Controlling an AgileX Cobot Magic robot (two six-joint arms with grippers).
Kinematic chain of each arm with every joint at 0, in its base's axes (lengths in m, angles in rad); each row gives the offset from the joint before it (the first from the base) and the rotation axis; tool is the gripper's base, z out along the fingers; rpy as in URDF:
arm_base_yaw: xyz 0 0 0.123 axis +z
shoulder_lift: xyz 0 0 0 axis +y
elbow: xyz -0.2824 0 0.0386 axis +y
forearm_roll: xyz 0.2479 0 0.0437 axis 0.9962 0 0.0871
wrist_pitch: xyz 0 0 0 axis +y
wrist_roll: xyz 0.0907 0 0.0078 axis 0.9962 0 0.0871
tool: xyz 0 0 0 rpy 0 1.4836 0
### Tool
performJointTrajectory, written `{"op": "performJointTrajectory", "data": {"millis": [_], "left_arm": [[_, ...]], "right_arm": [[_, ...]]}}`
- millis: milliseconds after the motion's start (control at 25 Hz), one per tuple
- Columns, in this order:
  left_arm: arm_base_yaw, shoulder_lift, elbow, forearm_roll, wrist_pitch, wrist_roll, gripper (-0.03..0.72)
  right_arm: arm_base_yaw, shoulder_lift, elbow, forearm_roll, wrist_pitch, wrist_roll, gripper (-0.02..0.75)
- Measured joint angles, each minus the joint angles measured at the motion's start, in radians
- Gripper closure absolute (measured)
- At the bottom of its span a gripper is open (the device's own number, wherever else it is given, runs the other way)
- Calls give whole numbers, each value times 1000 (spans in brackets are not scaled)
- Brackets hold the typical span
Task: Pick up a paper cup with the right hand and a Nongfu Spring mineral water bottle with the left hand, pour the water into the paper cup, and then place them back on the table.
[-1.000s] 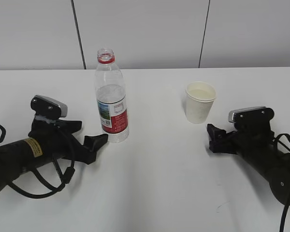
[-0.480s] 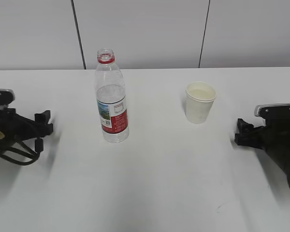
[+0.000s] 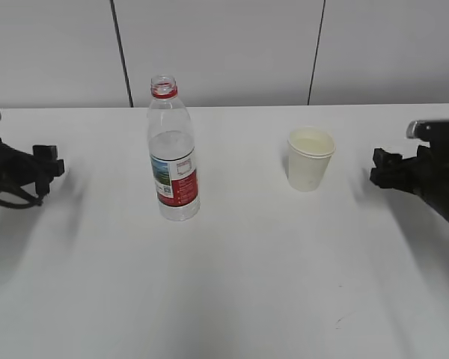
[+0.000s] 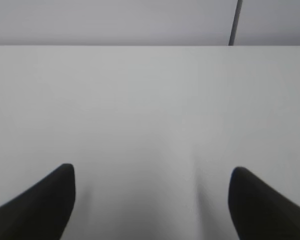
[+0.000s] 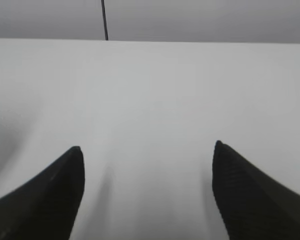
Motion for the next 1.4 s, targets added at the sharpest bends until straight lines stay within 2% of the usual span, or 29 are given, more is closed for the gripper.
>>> {"op": "performJointTrajectory", "data": {"millis": [200,320,600,840,1080,1160,1400], "left_arm": [[4,-89,-145,-4,329,19,134],[21,-129,-250,-4,578,20,139],[69,-165,-542,8,1205,20,147],[73,-166,-743,32,1638,20,156],[73,-166,-904,52,1976,20,159],[73,-166,-934,54,2040,20,159],[73,-172,-950,63,2062,20,166]], "right_arm": [[0,-164,-115,-2,383,0,152],[-4,-248,-212,-18,672,1,152],[-6,-300,-555,-23,1415,1,153],[-6,-290,-821,-23,1883,1,153],[-6,-285,-975,-25,2183,-9,153],[-6,-285,-991,-25,2213,-16,153],[-6,-285,-995,-17,2223,-21,153]]}}
